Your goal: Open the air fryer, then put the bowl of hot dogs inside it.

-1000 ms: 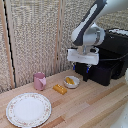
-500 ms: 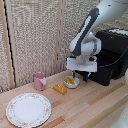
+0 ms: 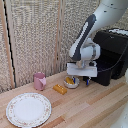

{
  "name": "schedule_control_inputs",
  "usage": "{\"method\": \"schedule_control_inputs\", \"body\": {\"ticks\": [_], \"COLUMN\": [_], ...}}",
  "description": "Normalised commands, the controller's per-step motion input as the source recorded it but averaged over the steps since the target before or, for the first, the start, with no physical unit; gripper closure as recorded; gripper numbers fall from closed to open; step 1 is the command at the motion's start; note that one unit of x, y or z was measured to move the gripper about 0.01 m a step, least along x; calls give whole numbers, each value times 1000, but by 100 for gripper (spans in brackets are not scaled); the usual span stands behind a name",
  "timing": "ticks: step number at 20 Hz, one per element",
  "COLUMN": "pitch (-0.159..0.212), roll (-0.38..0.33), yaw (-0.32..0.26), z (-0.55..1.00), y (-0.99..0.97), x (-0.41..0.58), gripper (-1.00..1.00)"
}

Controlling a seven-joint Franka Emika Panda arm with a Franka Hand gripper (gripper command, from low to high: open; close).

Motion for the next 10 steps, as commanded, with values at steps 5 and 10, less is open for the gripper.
{"method": "schedule_control_inputs", "body": {"ticks": [5, 10], "pitch": [15, 7], "roll": [3, 7], "yaw": [67, 61], "z": [-101, -11], "y": [-6, 0], "x": [72, 11], "gripper": [100, 100]}}
